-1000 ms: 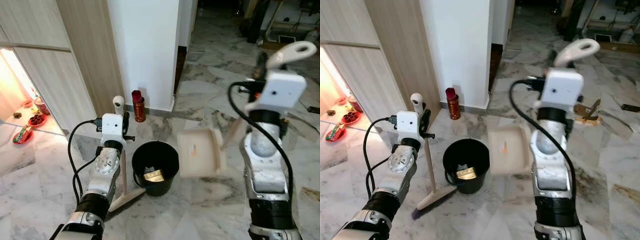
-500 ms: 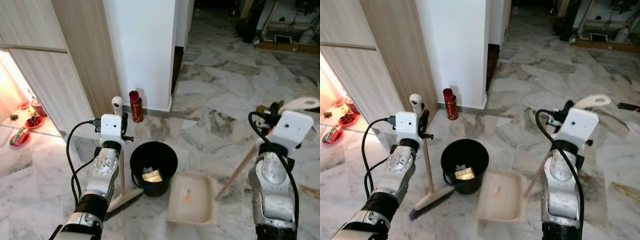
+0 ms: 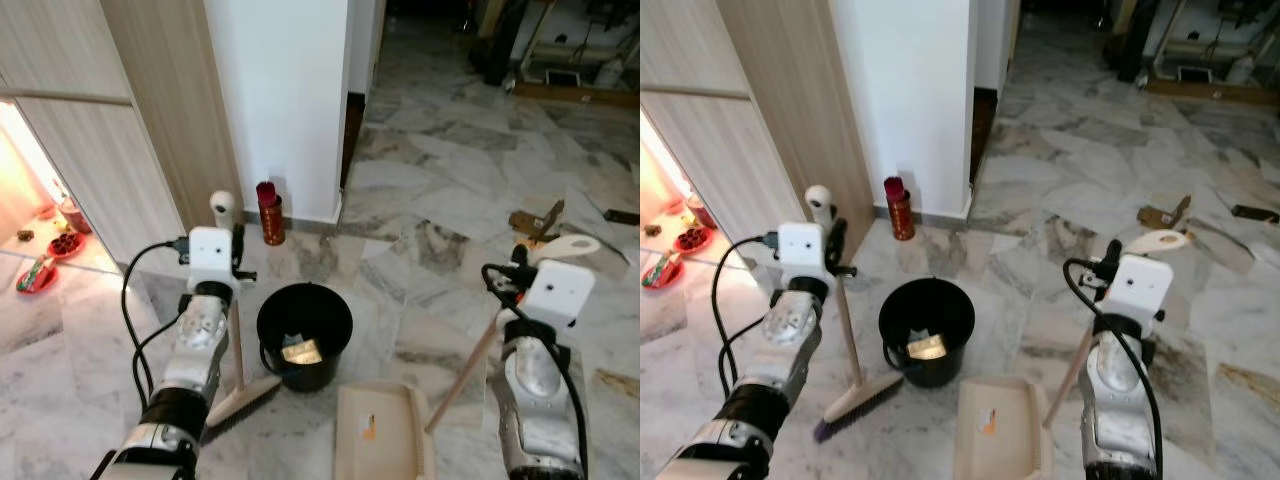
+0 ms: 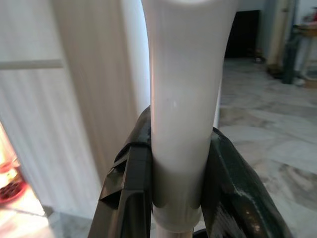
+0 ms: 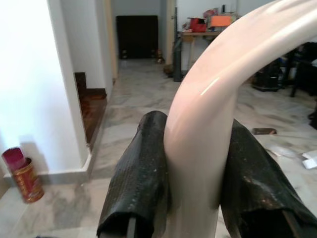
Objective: Sweep floor
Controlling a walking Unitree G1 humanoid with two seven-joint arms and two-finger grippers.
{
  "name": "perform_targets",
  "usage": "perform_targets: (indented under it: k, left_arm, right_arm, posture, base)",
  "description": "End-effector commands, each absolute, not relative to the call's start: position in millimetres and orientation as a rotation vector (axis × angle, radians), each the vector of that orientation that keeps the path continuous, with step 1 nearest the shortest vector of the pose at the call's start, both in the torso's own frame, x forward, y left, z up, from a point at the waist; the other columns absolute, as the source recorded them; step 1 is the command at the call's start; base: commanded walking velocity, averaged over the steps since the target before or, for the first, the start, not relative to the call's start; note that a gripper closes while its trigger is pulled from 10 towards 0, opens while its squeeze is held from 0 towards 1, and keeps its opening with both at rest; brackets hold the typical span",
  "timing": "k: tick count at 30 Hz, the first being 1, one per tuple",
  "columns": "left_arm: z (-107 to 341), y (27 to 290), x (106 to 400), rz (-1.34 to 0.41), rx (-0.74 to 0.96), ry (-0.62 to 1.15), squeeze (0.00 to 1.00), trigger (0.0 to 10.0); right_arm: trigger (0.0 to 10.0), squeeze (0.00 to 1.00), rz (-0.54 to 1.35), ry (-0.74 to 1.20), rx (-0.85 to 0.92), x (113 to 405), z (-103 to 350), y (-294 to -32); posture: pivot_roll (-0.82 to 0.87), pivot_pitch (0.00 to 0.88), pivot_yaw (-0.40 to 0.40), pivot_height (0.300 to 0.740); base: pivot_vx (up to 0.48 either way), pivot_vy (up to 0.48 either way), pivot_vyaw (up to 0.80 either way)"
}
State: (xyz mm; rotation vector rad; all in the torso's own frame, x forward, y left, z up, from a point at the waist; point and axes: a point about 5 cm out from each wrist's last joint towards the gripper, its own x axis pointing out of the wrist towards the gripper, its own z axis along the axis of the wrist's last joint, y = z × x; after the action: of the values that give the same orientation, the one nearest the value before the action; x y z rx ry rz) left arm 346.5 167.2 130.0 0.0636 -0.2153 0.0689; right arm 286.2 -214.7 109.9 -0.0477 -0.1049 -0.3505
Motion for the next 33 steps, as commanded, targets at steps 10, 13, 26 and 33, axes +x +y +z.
perform_targets:
  k: [10, 13, 26, 33]
  left_arm:
    - [130, 186, 345, 0.151, 0.015, -0.213, 0.0, 10.0]
    - [130, 186, 345, 0.153, 0.011, -0.213, 0.0, 10.0]
    - [135, 193, 349, 0.165, 0.137, -0.233, 0.0, 10.0]
    - [127, 206, 347, 0.21, 0.183, -0.209, 0.0, 10.0]
  right_arm:
    - [10.0, 0.0, -0.303, -0.132, -0.043, 291, 107, -210]
    - [10.0, 0.0, -0.29, -0.147, -0.039, 293, 107, -209]
    - [10.0, 0.0, -0.269, -0.159, -0.034, 293, 99, -208]
    - [10.0, 0.0, -0.273, -0.137, -0.042, 286, 89, -212]
  posture:
    - [-0.03, 0.017, -0.029, 0.74]
    - [-0.03, 0.017, -0.029, 0.74]
    - [-0.03, 0.028, -0.035, 0.74]
    - [-0.05, 0.044, -0.047, 0.74]
  base:
    - [0.0, 0.0, 0.0]
    - [0.0, 0.0, 0.0]
    - [0.0, 0.0, 0.0]
    - [0.0, 0.0, 0.0]
